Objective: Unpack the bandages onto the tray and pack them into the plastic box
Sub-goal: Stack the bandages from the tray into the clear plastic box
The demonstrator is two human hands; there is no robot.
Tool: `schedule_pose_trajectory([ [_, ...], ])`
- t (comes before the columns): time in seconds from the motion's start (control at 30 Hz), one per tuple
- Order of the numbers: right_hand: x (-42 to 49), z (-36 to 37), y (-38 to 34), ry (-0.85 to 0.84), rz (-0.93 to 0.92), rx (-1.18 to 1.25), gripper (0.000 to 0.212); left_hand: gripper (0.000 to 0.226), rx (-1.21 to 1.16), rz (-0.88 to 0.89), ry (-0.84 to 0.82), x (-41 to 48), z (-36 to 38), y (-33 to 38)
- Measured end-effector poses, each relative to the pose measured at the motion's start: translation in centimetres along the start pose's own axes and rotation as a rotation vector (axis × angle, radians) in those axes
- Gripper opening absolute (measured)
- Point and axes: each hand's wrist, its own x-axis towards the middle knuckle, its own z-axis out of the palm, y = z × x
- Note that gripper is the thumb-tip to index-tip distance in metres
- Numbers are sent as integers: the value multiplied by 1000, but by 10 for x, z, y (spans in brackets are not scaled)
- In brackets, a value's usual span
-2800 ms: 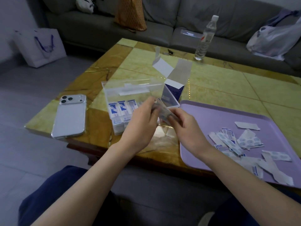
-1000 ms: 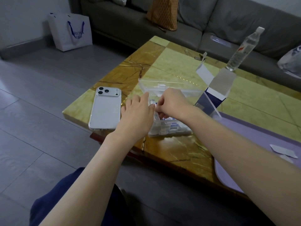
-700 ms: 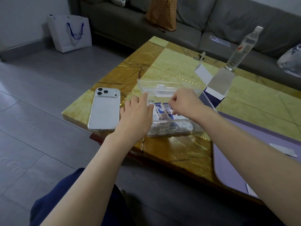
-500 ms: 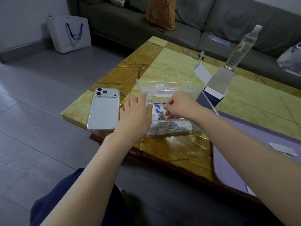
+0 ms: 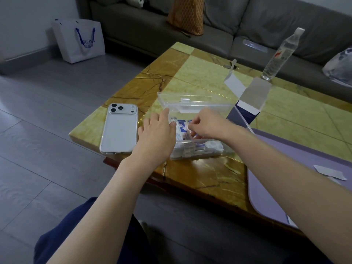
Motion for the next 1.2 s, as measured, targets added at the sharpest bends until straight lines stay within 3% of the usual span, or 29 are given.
schedule_pose_trajectory([
  [0.2, -10, -3, 7, 99, -60, 1, 28, 47, 13, 9, 50, -2, 1, 1],
  [0.43, -49, -6, 37, 557, -337, 32, 19, 33, 0, 322, 406, -11, 13, 31],
  [0.63, -77, -7, 107, 752, -301, 43, 21, 25, -29, 620, 284, -24, 57, 80],
  [0.77, -94, -10, 172, 700, -118, -37, 19, 24, 62, 762, 75, -33, 93, 108],
  [1.03, -146, -13, 276, 362, 517, -128, 44, 36, 253, 839, -254, -45, 155, 144],
  [1.13, -163, -12, 304, 299, 582, -150, 47, 41, 316, 838, -320, -49, 172, 155],
  [1.2, -170, -8, 315, 322, 558, -88, 38, 43, 341, 838, -360, -52, 181, 164],
])
